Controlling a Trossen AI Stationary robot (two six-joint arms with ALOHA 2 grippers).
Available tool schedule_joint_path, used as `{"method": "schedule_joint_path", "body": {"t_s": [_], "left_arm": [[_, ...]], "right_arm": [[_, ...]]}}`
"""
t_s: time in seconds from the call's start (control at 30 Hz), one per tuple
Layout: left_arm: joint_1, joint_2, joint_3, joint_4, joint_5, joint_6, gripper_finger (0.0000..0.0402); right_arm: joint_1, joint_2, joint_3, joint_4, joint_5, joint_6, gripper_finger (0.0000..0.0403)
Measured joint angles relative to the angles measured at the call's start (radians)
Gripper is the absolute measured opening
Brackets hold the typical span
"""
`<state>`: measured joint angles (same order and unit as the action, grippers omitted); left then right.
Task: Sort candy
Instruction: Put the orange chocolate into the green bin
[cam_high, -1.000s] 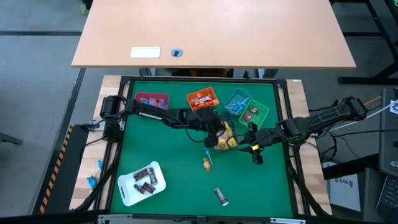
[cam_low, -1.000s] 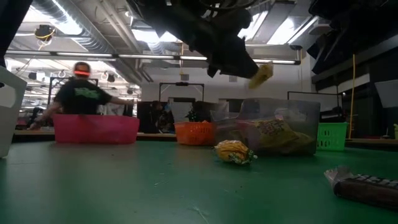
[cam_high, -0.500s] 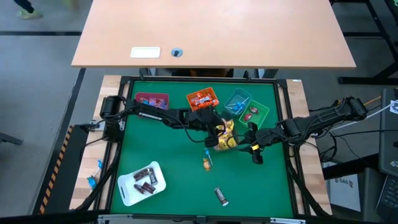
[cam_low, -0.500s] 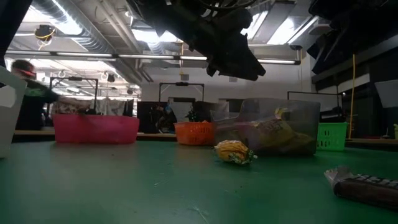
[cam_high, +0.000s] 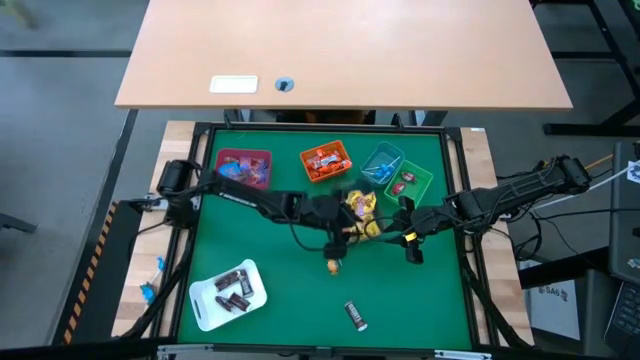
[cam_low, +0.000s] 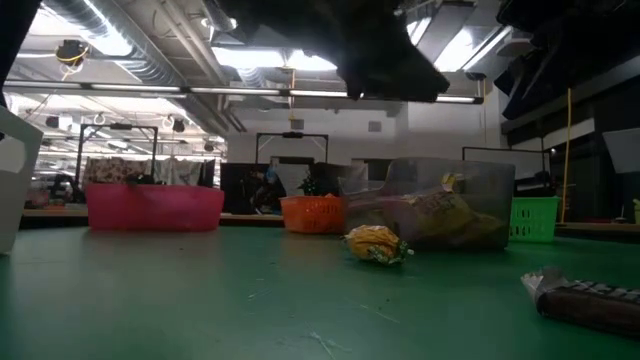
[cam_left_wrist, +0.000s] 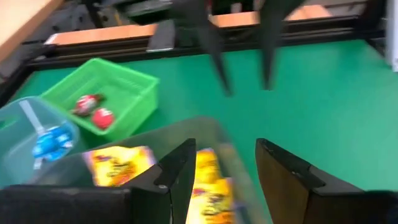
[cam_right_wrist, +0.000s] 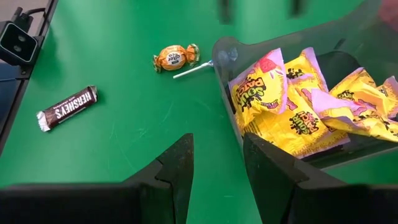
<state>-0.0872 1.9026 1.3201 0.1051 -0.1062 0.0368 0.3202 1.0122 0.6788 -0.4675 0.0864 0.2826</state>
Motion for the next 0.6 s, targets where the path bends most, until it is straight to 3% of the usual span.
{"method": "schedule_joint_path", "body": {"t_s": [0.37,0.6], "left_arm": [[-0.097,0.000,0.000,-0.018,-0.008,-0.123,0.0190],[-0.133,0.000,0.000,-0.120,0.023,-0.071,0.0201]], "right_arm": [[0.000,0.000,0.000,0.001,0.000,0.000,0.0138],[0.000,0.000,0.000,0.001,0.000,0.000,0.0138]]}}
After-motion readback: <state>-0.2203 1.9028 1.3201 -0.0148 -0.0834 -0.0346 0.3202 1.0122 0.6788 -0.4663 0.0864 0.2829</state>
